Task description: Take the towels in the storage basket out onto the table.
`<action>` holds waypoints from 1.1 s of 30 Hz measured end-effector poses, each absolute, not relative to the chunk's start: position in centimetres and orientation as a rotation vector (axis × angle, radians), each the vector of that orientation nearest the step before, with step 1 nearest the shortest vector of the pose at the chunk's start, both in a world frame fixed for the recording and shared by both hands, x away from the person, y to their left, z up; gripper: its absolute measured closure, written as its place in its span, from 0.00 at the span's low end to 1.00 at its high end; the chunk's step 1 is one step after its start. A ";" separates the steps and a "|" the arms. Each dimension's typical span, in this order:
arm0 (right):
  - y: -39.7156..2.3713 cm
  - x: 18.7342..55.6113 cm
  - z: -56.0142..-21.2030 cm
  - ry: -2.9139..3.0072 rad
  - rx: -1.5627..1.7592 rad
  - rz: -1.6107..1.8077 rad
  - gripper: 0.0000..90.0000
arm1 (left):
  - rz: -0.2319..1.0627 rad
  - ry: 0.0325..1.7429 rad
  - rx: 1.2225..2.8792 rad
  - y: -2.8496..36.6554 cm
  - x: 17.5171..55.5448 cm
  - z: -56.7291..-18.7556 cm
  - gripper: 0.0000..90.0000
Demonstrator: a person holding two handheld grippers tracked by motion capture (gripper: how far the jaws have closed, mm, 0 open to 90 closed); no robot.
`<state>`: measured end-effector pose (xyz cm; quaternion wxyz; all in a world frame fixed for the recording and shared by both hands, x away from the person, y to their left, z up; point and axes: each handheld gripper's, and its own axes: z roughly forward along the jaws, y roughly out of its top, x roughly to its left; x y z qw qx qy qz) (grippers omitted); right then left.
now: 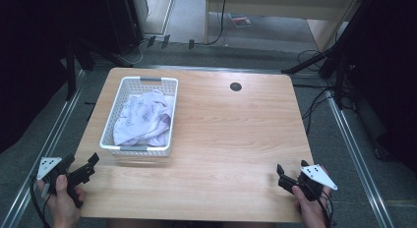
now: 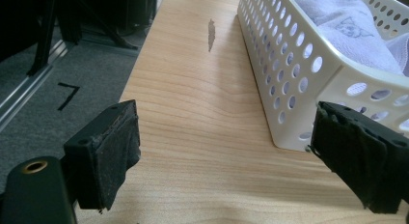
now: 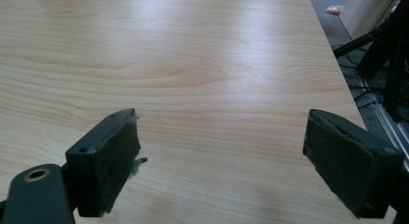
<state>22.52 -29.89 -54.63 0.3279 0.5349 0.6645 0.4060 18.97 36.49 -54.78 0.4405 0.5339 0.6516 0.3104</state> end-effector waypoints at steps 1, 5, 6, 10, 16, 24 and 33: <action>-29.9 22.5 -54.6 1.739 1.401 1.068 0.14 | 0.771 1.618 1.326 36.5 19.0 -54.8 0.12; -29.9 22.5 -54.6 1.739 1.398 1.071 0.14 | 0.819 1.605 1.333 35.9 18.7 -53.0 0.12; -29.9 22.5 -54.6 1.741 1.398 1.069 0.14 | 0.819 1.605 1.333 35.9 18.7 -53.0 0.12; -29.9 22.5 -54.6 1.740 1.400 1.071 0.14 | 0.801 1.583 1.337 35.2 18.9 -51.6 0.11; -30.0 22.5 -54.6 1.736 1.404 1.073 0.15 | 0.762 1.586 1.349 34.3 19.6 -49.5 0.11; -29.9 22.5 -54.6 1.739 1.400 1.071 0.15 | 0.728 1.551 1.529 31.9 23.1 -45.3 0.11; -29.9 22.5 -54.6 1.742 1.396 1.072 0.15 | 0.726 1.521 1.653 29.5 27.2 -42.4 0.11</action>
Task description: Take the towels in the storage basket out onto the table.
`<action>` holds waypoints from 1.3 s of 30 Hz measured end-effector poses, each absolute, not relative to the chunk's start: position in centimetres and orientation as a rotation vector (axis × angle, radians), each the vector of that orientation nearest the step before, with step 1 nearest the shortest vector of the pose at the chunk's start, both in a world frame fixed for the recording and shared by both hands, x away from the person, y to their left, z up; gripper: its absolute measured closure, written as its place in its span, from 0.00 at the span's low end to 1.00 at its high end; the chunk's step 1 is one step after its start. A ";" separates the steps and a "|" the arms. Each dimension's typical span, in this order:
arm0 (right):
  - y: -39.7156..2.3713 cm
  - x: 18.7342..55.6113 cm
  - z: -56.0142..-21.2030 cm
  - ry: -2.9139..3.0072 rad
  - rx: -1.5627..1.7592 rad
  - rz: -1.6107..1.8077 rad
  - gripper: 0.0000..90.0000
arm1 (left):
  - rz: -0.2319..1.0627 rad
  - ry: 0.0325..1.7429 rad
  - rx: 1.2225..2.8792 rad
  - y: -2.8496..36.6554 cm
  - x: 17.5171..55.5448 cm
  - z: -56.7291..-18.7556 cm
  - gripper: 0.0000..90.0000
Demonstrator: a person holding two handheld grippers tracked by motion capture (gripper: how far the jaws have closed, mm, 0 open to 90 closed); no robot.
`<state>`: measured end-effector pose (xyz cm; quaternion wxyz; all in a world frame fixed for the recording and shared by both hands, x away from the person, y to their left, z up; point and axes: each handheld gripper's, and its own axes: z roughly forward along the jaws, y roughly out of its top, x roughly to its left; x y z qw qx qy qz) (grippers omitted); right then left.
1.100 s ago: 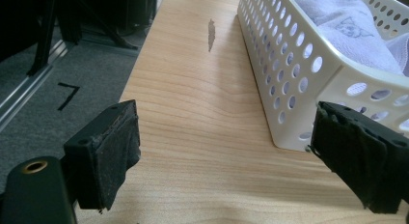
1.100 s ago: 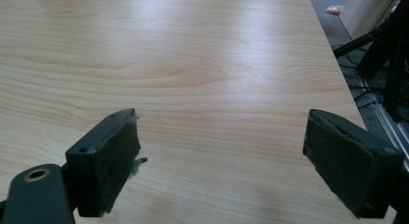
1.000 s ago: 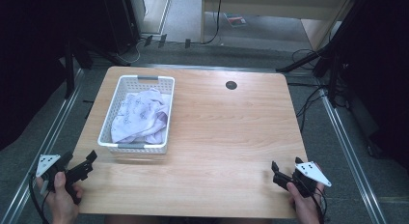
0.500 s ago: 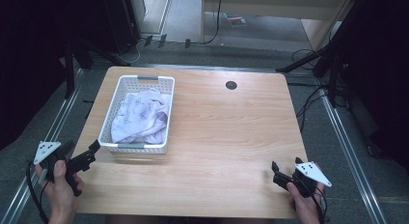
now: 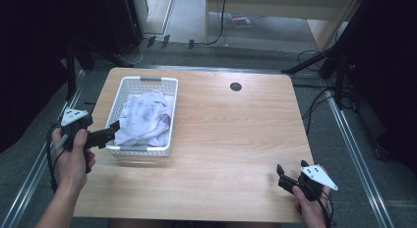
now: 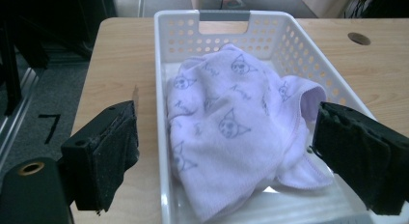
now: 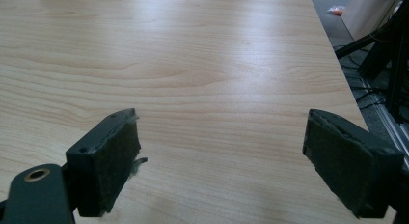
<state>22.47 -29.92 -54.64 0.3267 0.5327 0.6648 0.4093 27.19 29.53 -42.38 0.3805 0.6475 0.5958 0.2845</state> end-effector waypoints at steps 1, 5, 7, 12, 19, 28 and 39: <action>-29.9 22.5 -54.6 1.742 1.395 1.072 0.15 | 0.716 1.524 1.672 29.2 27.8 -42.1 0.11; -29.9 22.4 -54.6 1.745 1.394 1.076 0.14 | 0.673 1.524 1.752 27.9 29.7 -41.4 0.10; -29.9 22.4 -54.6 1.747 1.391 1.075 0.14 | 0.642 1.523 1.786 27.3 30.7 -41.3 0.09; -29.9 22.4 -54.6 1.750 1.388 1.076 0.14 | 0.574 1.542 1.852 25.9 33.0 -41.8 0.05; -29.9 22.4 -54.6 1.754 1.385 1.079 0.14 | 0.449 1.655 1.928 25.1 37.0 -44.1 0.02; -29.9 22.4 -54.6 1.758 1.381 1.082 0.14 | 0.374 1.770 1.984 24.7 40.1 -47.2 0.02; -29.9 22.4 -54.6 1.763 1.379 1.087 0.14 | 0.315 1.857 2.034 23.8 42.1 -49.4 0.02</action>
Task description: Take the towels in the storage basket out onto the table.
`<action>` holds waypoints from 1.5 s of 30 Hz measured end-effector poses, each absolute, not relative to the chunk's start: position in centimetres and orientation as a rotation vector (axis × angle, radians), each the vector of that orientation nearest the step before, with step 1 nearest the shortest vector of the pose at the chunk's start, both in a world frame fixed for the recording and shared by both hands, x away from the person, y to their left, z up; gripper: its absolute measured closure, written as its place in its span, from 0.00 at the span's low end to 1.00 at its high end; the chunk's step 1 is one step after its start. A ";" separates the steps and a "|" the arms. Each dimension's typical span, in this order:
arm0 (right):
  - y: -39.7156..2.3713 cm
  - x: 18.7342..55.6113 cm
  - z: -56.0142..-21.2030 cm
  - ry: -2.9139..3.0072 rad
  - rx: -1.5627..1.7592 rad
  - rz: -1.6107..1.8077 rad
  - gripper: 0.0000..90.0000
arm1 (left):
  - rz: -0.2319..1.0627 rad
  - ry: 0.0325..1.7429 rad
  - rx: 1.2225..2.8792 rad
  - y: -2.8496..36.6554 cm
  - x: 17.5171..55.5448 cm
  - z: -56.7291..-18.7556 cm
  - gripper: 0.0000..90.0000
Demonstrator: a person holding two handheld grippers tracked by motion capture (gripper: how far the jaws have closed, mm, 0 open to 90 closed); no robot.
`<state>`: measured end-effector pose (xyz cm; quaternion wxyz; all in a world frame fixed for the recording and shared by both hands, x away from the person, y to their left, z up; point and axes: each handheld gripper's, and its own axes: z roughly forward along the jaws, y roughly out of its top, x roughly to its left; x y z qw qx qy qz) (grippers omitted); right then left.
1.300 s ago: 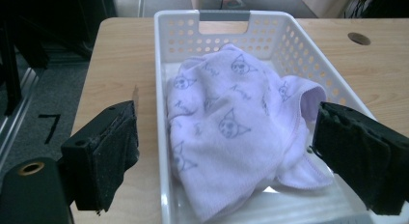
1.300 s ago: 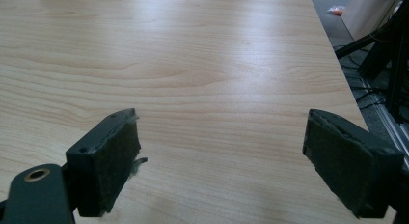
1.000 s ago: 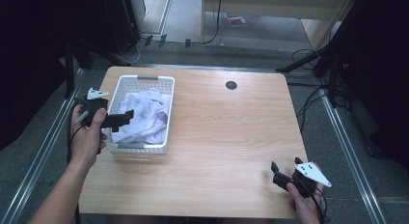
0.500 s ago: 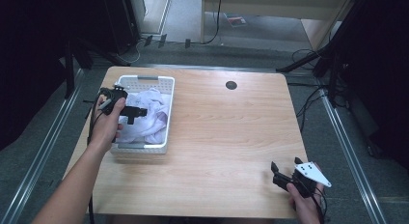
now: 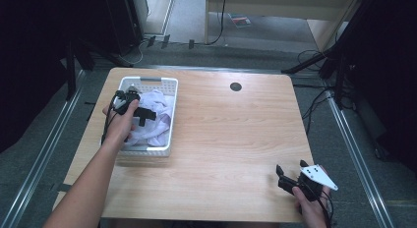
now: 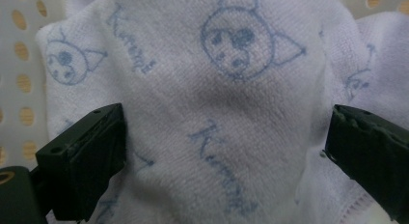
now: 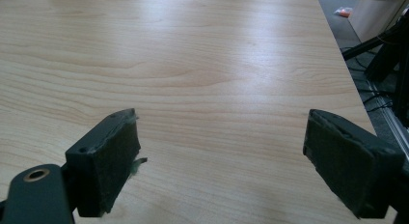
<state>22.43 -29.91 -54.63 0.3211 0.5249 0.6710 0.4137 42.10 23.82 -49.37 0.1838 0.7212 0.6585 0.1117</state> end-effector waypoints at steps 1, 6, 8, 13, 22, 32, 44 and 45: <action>-29.9 22.4 -54.6 1.764 1.379 1.086 0.14 | 0.315 1.857 2.034 23.8 42.1 -49.4 0.02; -29.9 22.4 -54.6 1.765 1.375 1.085 0.14 | 0.328 1.861 2.101 22.9 42.3 -50.4 0.00; -29.9 22.4 -54.6 1.765 1.375 1.084 0.14 | 0.328 1.866 2.116 22.8 42.4 -50.6 0.00; -29.9 22.4 -54.6 1.765 1.376 1.080 0.14 | 0.333 1.859 2.110 22.8 42.4 -51.0 0.00; -29.8 22.4 -54.6 1.766 1.373 1.077 0.14 | 0.351 1.766 2.146 22.9 41.8 -51.3 0.00; -29.8 22.5 -54.6 1.769 1.372 1.074 0.14 | 0.346 1.765 2.164 23.2 41.6 -50.7 0.24; -29.8 22.5 -54.7 1.770 1.373 1.069 0.15 | 0.350 1.800 2.137 23.9 41.3 -50.2 0.59; -29.8 22.5 -54.7 1.769 1.373 1.069 0.15 | 0.349 1.801 2.138 23.9 41.3 -50.2 0.61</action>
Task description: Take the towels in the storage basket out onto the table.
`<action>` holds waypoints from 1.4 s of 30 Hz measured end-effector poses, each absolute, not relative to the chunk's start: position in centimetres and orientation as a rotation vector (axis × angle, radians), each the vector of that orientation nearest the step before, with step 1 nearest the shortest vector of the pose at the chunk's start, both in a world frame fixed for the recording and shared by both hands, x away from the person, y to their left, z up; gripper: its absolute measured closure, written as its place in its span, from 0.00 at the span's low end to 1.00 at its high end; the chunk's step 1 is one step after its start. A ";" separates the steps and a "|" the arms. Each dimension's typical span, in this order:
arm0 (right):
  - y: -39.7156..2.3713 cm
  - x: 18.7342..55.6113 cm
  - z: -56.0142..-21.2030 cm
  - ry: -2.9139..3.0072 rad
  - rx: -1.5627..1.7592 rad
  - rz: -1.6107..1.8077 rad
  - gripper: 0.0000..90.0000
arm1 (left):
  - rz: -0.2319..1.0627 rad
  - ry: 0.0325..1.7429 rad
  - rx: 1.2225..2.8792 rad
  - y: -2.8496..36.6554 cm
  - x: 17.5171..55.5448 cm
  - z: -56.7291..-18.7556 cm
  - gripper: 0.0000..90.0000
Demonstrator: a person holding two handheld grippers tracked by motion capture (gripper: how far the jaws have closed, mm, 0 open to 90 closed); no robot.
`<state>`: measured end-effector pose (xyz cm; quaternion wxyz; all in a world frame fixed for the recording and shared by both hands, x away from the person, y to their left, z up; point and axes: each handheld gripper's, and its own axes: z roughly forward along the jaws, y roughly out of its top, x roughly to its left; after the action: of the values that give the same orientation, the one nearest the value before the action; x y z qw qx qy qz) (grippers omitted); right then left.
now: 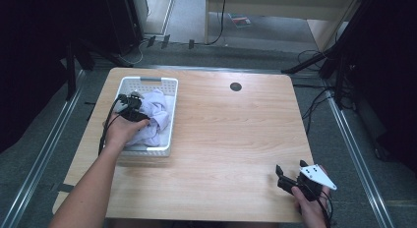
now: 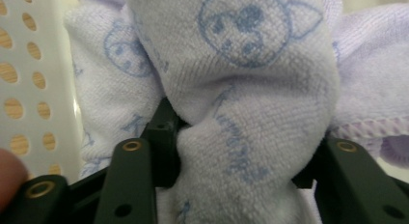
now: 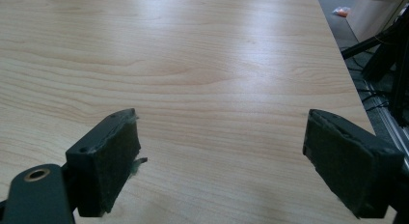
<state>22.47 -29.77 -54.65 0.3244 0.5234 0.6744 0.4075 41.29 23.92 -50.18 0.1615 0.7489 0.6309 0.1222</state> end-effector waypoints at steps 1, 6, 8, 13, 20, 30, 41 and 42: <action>-29.8 22.5 -54.6 1.769 1.373 1.066 0.15 | 0.323 1.812 2.131 24.0 41.4 -50.0 0.64; -29.8 22.5 -54.6 1.770 1.375 1.073 0.14 | 0.273 1.816 2.127 24.3 41.6 -49.6 0.68; -29.8 22.5 -54.6 1.770 1.375 1.074 0.14 | 0.263 1.821 2.115 24.4 41.7 -49.4 0.68; -29.9 22.5 -54.6 1.768 1.379 1.079 0.14 | 0.242 1.805 2.104 24.6 41.7 -48.3 0.69; -29.9 22.5 -54.6 1.767 1.379 1.076 0.14 | 0.264 1.765 2.110 24.3 41.4 -45.4 0.69; -29.9 22.5 -54.6 1.766 1.381 1.076 0.14 | 0.291 1.740 2.078 24.8 41.1 -41.4 0.68; -29.9 22.5 -54.6 1.768 1.382 1.075 0.14 | 0.312 1.712 2.077 24.1 41.2 -37.5 0.68; -29.9 22.5 -54.6 1.768 1.383 1.074 0.14 | 0.313 1.706 2.075 23.9 41.3 -37.1 0.68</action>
<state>22.48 -29.86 -54.63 0.3208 0.5264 0.6730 0.4088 41.26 23.86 -37.06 0.2167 0.7490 0.6159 0.1130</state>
